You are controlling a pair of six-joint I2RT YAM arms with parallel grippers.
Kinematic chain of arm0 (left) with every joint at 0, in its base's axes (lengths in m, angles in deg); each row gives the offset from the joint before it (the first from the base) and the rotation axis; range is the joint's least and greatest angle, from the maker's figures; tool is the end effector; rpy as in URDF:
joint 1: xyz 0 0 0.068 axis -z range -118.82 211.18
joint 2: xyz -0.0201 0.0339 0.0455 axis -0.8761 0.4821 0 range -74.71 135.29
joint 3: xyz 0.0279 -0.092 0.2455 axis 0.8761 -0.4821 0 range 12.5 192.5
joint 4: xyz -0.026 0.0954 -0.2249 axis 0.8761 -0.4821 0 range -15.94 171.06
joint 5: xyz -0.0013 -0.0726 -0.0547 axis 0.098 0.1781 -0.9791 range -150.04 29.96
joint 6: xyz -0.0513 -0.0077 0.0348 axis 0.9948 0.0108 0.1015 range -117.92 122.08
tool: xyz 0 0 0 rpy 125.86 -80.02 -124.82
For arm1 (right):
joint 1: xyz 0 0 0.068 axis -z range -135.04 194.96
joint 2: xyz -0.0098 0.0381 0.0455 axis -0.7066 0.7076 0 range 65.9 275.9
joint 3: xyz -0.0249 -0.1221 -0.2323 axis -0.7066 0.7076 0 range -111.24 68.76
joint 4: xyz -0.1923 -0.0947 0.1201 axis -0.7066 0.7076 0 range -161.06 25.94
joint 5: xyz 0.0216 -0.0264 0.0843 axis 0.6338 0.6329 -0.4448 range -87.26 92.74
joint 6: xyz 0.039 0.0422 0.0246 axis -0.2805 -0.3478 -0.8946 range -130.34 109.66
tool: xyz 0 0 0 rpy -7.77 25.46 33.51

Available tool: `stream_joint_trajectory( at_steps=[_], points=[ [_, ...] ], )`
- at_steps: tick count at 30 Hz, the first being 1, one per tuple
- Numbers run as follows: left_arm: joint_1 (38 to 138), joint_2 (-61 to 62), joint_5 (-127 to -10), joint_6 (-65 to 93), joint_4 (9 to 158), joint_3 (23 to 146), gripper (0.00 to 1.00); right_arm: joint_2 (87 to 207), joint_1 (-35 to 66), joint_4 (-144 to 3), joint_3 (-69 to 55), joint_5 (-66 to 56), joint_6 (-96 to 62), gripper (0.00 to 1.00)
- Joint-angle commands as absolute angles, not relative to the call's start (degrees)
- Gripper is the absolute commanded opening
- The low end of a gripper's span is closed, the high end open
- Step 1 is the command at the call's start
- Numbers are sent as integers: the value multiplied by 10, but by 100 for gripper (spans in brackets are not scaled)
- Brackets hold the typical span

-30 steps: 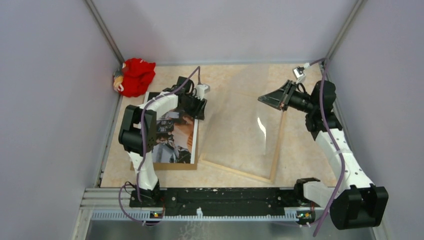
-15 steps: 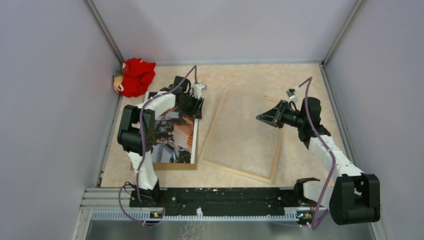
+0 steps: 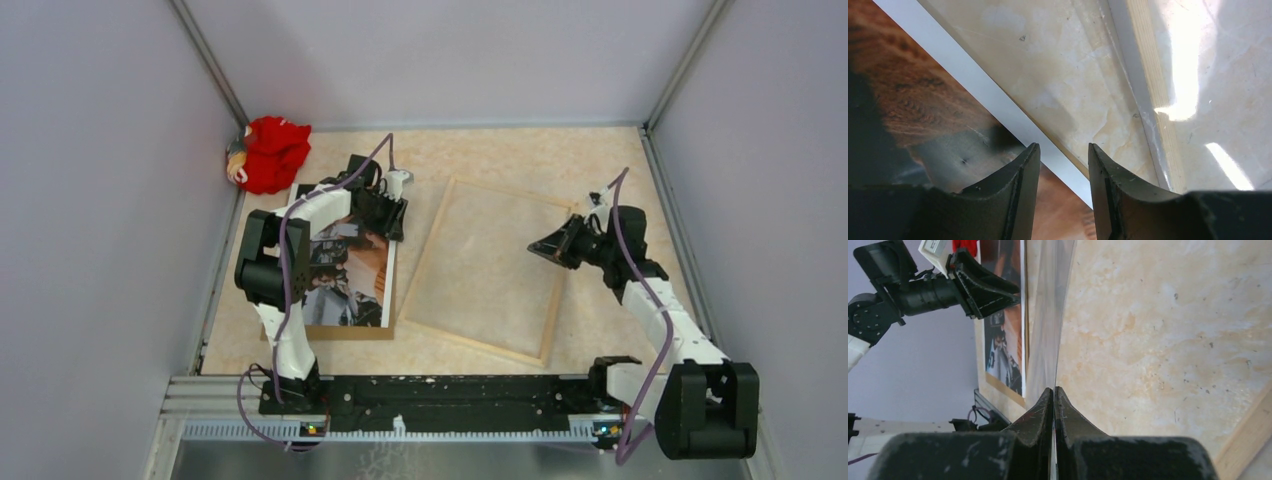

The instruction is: Put the photo into the frame

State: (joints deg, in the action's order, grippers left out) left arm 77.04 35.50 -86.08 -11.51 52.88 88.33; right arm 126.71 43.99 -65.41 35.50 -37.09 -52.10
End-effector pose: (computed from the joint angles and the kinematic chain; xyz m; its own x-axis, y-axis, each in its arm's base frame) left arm 0.3636 -0.1249 0.1695 -0.7264 0.4259 -0.5395 0.6285 0.7292 -0.2706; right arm 0.2178 0.0342 0.2228 -0.7741 0.4984 -0.3904 -0.0447 0.5720 0.8190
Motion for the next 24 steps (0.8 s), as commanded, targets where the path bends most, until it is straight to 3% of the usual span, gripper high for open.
stream_joint_trajectory(
  at_steps=[1,24],
  points=[
    [771,331,-874,-110,536,880,47,1233,462,-621,357,-320,-474,0],
    [814,331,-874,-109,548,856,47,1225,478,-643,396,-287,-485,0]
  ],
)
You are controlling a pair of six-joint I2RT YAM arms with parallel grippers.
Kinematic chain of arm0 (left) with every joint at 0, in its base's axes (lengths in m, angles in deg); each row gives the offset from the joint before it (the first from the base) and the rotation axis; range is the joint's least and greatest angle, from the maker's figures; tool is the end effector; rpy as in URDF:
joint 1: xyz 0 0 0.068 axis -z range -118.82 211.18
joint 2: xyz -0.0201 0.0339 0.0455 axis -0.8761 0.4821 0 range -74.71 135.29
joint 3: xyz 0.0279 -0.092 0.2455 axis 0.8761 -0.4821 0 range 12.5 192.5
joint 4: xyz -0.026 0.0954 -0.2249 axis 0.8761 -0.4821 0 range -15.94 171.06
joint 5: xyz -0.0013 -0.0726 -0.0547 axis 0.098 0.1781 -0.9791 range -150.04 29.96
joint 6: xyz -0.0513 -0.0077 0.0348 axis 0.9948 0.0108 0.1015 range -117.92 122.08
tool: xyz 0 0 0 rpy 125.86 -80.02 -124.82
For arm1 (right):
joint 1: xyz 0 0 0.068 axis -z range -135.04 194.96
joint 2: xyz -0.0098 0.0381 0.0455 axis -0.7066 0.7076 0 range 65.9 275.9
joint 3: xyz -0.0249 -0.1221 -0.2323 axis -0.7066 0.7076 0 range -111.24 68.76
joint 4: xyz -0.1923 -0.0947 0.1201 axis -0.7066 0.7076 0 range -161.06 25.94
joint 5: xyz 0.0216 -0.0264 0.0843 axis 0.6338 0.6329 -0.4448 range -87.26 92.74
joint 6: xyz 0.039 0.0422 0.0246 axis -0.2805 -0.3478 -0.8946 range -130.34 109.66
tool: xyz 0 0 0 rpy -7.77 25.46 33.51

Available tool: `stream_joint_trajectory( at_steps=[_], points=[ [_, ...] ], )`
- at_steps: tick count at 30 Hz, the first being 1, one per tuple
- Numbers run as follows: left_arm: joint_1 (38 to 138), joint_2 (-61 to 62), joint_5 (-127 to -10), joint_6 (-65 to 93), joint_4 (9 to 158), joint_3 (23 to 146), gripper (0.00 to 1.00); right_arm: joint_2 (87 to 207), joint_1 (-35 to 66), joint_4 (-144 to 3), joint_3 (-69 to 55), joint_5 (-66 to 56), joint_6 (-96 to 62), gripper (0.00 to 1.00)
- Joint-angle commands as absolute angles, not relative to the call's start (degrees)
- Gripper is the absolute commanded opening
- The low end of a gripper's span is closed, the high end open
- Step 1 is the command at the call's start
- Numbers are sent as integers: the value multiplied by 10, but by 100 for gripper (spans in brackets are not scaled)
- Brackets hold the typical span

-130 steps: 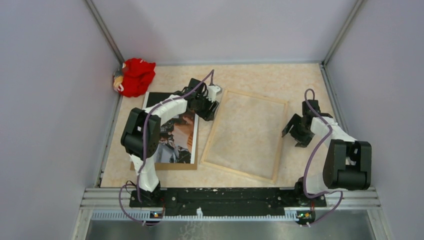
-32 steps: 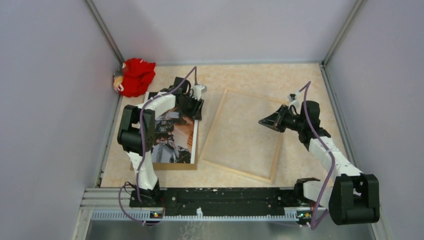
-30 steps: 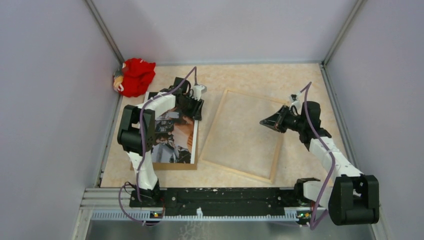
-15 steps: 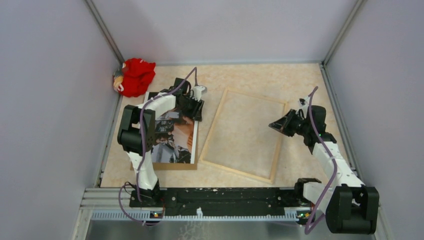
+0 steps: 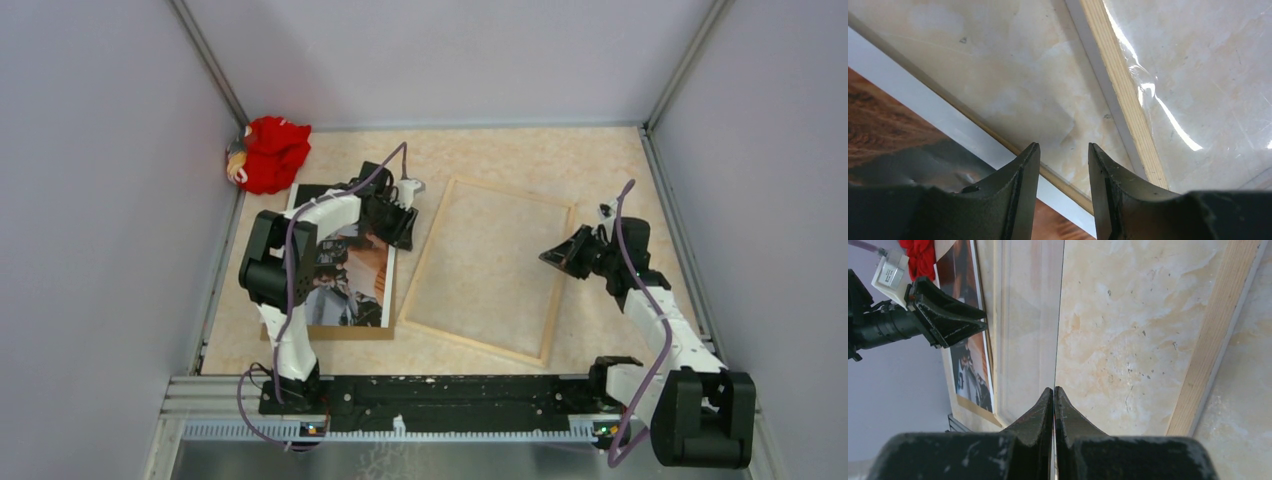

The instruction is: Put the photo into the frame

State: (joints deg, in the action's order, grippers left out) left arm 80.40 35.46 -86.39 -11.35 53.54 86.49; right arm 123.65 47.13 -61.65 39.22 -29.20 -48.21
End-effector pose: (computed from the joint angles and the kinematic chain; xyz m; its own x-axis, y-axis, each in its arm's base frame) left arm 0.3509 -0.1446 0.1616 -0.7117 0.4686 -0.5234 0.6642 0.6914 -0.2843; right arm 0.2050 0.0175 0.2039 -0.7190 0.5485 -0.4268 0.0693 0.6676 0.7413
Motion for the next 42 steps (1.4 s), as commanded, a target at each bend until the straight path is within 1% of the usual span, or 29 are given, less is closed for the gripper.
stream_joint_trajectory(
  at_steps=[1,14,25,31,38,42],
  points=[
    [815,332,-874,-108,548,856,48,1226,479,-644,397,-288,-485,0],
    [818,333,-869,-108,550,855,48,1215,484,-656,426,-291,-498,0],
    [819,335,-869,-110,548,856,48,1204,489,-662,420,-292,-489,0],
    [822,340,-874,-108,549,857,47,1186,488,-706,423,-345,-492,0],
    [829,343,-885,-104,551,856,47,1163,488,-795,449,-395,-523,0],
    [829,342,-887,-102,556,852,45,1159,488,-810,452,-399,-526,0]
  ],
)
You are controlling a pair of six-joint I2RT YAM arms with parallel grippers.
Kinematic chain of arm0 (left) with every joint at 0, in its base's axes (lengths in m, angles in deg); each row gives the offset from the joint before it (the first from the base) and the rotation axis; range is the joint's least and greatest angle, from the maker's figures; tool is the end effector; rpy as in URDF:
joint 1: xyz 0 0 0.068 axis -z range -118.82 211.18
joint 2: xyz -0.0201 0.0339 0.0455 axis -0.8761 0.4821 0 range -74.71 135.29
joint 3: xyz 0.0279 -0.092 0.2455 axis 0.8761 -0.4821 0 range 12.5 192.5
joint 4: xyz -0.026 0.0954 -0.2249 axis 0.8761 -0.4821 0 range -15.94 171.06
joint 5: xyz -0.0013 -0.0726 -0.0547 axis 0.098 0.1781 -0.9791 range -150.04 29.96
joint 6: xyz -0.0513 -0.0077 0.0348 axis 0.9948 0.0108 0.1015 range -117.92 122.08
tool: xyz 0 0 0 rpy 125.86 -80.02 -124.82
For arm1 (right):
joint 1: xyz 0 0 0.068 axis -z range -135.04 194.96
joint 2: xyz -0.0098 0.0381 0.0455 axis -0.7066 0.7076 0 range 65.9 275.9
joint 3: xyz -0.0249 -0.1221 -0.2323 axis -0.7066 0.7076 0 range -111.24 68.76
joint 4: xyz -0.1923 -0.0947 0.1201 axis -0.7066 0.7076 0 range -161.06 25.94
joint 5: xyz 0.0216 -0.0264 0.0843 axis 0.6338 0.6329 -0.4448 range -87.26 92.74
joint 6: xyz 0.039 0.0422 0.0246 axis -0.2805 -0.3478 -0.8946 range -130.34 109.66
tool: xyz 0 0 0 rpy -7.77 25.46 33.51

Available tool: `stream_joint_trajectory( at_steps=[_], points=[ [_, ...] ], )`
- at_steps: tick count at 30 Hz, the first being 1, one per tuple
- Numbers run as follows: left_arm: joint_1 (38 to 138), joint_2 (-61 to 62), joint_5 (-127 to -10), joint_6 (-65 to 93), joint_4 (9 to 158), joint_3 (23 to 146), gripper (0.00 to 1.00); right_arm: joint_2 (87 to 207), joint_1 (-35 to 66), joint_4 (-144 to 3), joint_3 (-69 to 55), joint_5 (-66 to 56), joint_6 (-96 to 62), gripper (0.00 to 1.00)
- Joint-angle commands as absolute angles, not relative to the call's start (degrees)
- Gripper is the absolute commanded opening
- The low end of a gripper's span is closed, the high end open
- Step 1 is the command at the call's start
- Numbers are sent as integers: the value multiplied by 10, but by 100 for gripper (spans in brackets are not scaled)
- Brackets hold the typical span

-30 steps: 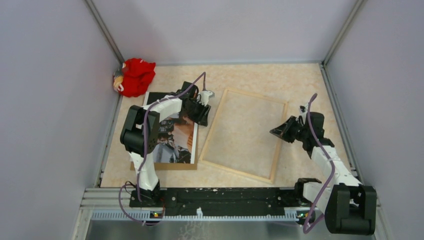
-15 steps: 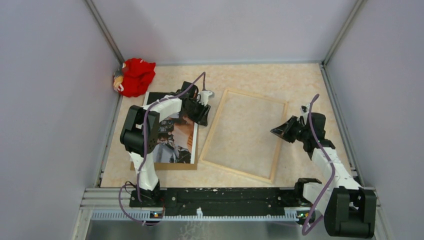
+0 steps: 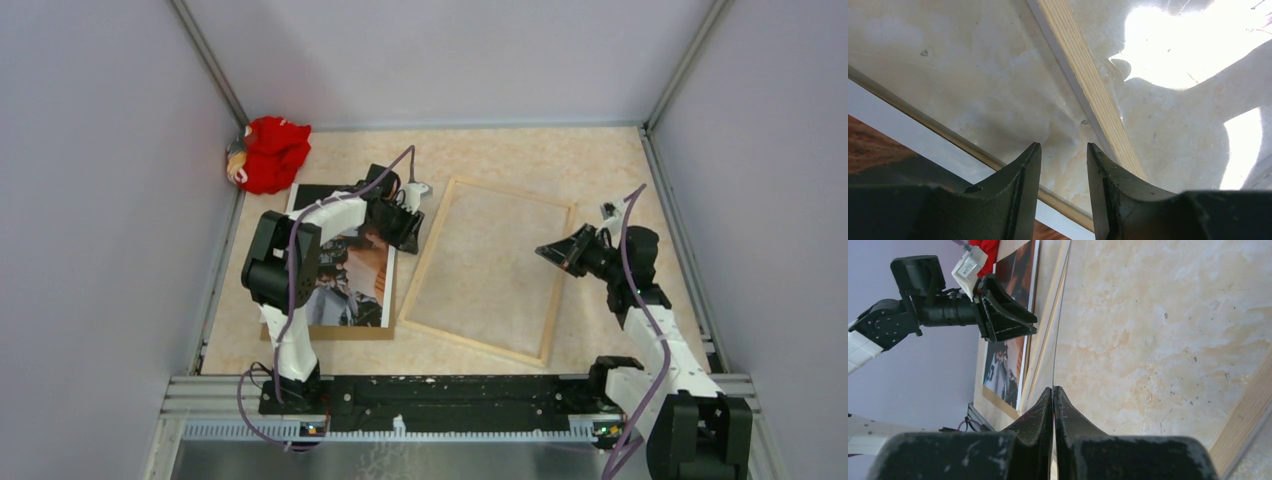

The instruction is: Put the photo into the frame

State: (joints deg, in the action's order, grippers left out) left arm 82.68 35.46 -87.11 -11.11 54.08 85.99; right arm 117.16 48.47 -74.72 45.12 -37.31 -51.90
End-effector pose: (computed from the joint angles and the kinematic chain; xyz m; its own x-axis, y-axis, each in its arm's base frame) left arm 0.3439 -0.1587 0.1600 -0.6945 0.4920 -0.5250 0.6910 0.6595 -0.2960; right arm 0.1931 0.0189 0.2145 -0.6617 0.5493 -0.5102 -0.1351 0.5820 0.8019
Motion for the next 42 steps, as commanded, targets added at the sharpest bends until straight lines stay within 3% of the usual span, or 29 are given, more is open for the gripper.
stream_joint_trajectory(
  at_steps=[1,12,31,42],
  points=[
    [829,343,-887,-102,557,851,45,1160,488,-812,452,-399,-526,0],
    [834,351,-890,-101,556,853,44,1153,488,-858,457,-427,-543,0],
    [838,361,-892,-101,559,851,42,1194,489,-854,490,-330,-561,0],
    [839,359,-895,-104,562,847,32,1233,489,-799,495,-281,-575,0]
  ],
)
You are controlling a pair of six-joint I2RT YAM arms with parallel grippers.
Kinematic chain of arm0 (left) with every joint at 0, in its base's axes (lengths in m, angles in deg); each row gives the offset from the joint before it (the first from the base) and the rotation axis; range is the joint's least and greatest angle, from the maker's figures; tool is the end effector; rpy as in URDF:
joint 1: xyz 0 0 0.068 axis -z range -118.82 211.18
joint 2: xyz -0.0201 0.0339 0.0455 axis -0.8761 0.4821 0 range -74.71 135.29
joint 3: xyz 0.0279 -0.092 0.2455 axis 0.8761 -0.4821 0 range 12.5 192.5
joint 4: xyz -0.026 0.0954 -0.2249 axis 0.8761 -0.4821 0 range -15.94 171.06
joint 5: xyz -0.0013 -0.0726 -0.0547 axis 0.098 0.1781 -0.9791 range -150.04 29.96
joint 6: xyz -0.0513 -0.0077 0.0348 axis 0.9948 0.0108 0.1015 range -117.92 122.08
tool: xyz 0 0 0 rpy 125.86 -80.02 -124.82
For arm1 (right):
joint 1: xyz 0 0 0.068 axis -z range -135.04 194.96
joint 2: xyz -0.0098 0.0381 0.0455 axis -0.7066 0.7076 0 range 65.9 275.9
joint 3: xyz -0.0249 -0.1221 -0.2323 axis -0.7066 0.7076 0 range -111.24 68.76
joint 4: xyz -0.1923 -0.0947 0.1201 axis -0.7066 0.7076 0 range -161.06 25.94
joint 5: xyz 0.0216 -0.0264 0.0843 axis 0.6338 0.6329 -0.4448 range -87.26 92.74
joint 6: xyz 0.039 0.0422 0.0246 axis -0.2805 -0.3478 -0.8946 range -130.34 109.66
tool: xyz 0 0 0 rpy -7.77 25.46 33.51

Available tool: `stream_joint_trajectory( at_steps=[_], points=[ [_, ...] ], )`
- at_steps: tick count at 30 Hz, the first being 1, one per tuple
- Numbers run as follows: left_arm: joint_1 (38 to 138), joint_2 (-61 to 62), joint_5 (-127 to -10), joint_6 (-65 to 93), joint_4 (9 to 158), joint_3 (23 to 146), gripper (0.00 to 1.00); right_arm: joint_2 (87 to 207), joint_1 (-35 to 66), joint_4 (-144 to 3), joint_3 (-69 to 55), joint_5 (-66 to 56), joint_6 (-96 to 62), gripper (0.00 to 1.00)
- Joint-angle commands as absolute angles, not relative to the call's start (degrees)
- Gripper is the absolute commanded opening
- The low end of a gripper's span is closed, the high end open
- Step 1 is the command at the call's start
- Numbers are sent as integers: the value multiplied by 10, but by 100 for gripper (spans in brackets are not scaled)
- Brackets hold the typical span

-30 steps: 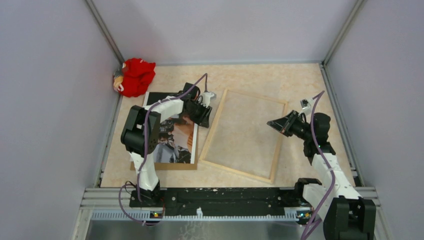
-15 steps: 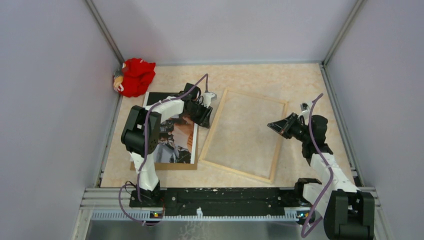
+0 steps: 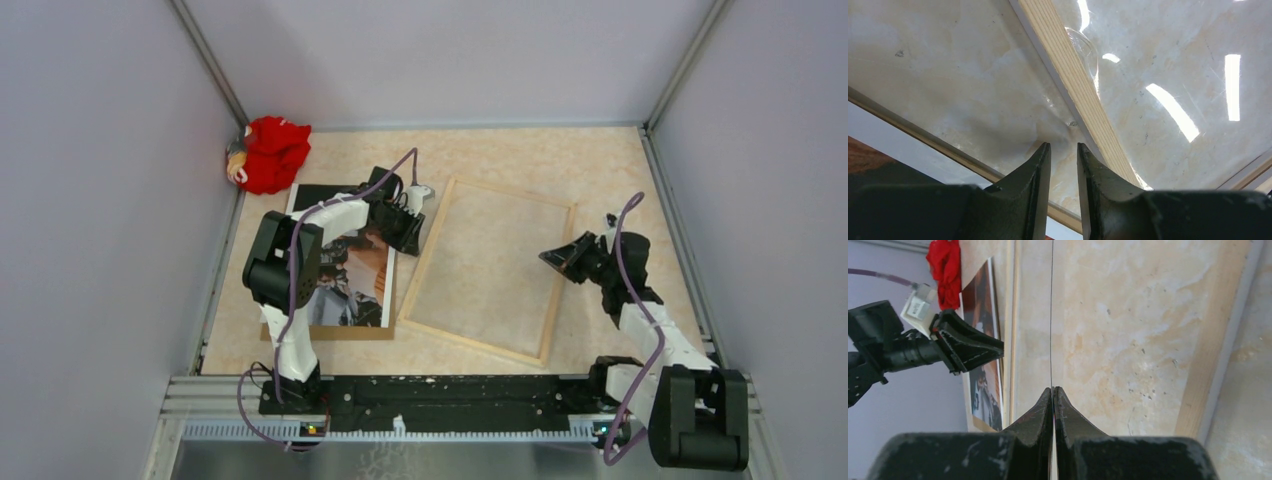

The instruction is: Put the photo into the frame

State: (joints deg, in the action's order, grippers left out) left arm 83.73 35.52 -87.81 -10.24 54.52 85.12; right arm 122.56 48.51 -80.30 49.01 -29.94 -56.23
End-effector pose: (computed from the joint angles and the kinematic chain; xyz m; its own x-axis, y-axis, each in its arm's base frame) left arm 0.3387 -0.1646 0.1562 -0.6995 0.4949 -0.5154 0.6922 0.6485 -0.3168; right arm 0.2008 0.0133 0.1841 -0.6280 0.6445 -0.4362 0.0369 0.5846 0.8105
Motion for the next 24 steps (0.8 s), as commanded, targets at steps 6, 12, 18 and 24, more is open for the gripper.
stream_joint_trajectory(
  at_steps=[6,12,18,24],
  points=[
    [839,359,-898,-104,561,844,29,1215,489,-813,520,-266,-603,0],
    [840,359,-901,-102,562,843,28,1207,489,-797,527,-257,-620,0],
    [841,358,-901,-102,563,840,27,1182,488,-762,525,-251,-655,0],
    [841,358,-902,-102,564,838,25,1176,489,-743,507,-266,-684,0]
  ],
)
